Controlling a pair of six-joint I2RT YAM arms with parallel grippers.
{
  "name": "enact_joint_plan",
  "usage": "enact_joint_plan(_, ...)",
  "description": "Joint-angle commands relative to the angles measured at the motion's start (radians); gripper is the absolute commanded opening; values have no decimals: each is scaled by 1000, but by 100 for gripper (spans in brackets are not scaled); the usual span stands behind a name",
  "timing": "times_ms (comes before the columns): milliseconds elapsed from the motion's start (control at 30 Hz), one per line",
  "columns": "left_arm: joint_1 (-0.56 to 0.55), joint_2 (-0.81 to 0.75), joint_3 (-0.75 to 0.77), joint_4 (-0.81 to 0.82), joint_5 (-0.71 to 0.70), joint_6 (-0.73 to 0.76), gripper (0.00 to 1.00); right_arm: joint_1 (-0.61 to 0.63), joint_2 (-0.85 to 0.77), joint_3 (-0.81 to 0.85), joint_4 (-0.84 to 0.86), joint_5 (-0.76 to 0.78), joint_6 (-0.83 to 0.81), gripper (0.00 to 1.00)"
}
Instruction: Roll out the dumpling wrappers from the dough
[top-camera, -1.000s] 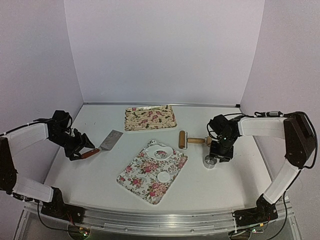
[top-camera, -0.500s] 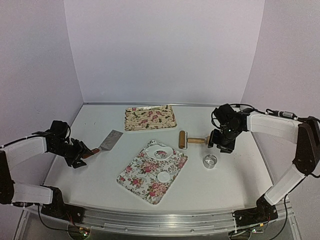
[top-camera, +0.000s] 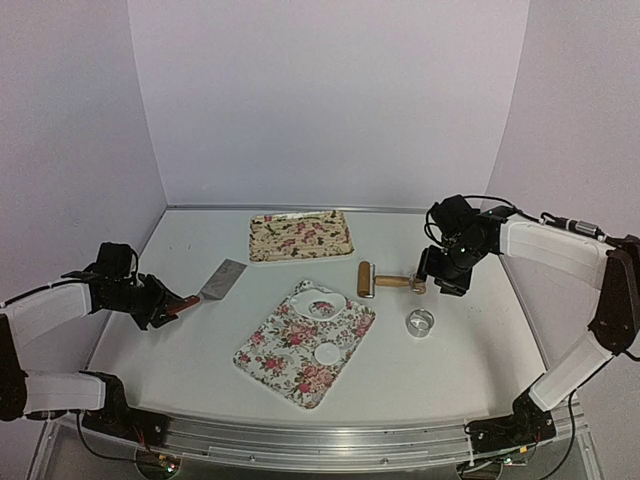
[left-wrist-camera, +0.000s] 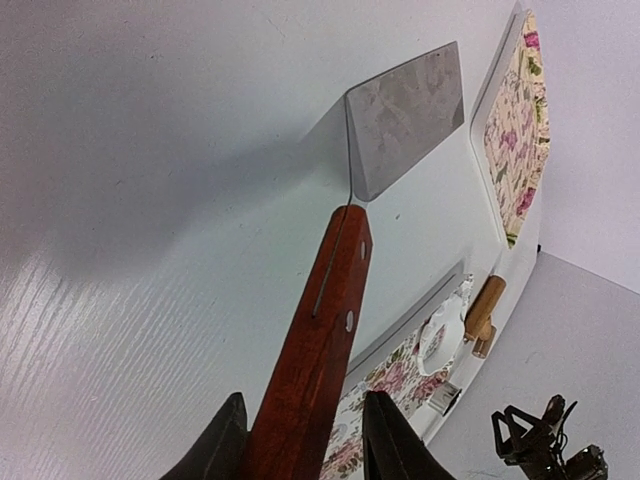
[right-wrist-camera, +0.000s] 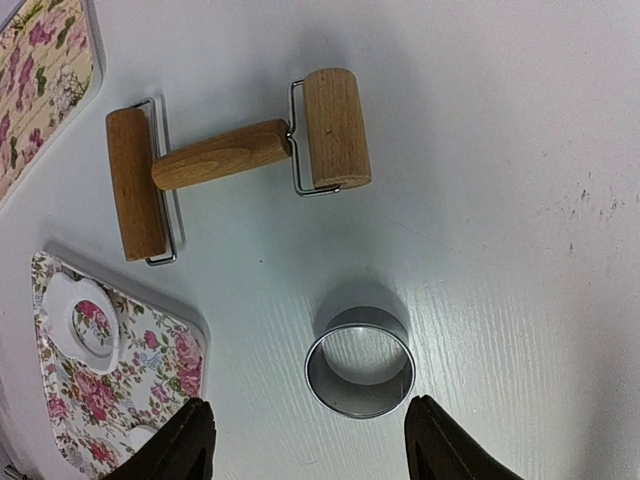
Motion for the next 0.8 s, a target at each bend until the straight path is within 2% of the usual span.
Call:
enact_joint_plan(0,5,16,9,55,-3,-22,32,-4,-36,36,-29,26,-11,66)
enact_joint_plan(133,5,17,4,61,-13,-33,20,-4,-43,34,-36,31,-15,66)
enact_joint_plan(267,5,-15,13,48,-35,-33,1,-4,-54,39,-49,39,-23,66)
enact_joint_plan(500,5,-113,127,-2,-84,98,0,-4,-68,103,-92,35,-79,67)
enact_joint_plan(767,5,-95,274,-122,32,314,0,-3,-47,203,-112,-131,-203,71)
